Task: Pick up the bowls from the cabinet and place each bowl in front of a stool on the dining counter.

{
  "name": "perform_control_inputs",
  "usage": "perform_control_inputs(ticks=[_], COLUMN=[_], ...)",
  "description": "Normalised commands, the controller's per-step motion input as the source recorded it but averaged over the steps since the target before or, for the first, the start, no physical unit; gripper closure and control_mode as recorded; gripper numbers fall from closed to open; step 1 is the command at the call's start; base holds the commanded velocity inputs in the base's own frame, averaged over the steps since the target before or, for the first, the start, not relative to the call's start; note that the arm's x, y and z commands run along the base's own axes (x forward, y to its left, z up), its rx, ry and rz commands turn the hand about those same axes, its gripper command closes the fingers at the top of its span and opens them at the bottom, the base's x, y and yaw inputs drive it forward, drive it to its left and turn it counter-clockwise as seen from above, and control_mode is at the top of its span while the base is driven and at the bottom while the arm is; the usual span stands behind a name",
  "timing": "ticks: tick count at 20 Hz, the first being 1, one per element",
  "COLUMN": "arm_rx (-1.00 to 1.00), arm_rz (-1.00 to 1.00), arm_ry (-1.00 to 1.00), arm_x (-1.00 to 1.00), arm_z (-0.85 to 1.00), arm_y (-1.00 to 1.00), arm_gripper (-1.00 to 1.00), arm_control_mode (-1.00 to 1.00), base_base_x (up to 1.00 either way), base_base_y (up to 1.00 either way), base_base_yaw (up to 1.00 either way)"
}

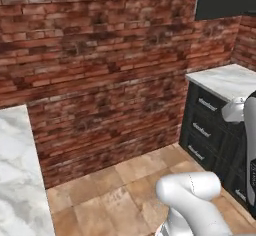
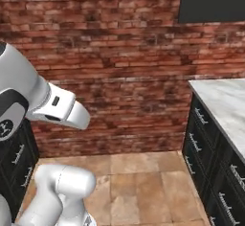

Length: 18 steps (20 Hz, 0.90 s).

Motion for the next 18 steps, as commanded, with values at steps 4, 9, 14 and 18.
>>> perform_control_inputs(ticks=[4,9,14,18], arm_rx=[0.00,0.00,0.00,0.00], arm_rz=[0.00,0.00,0.00,0.00], arm_ry=[0.00,0.00,0.00,0.00], arm_x=[0.00,0.00,0.00,0.00], arm_z=[0.00,0.00,0.00,0.00], arm_y=[0.00,0.00,0.00,0.00], arm_gripper=[-1.00,-1.00,-1.00,-1.00], arm_control_mode=[1.00,1.00,1.00,1.00], base_base_x=[0.74,0.77,0.75,0.84], base_base_y=[0.00,0.02,0.14,0.25], base_base_yaw=[-0.62,-0.62,-0.64,-0.61])
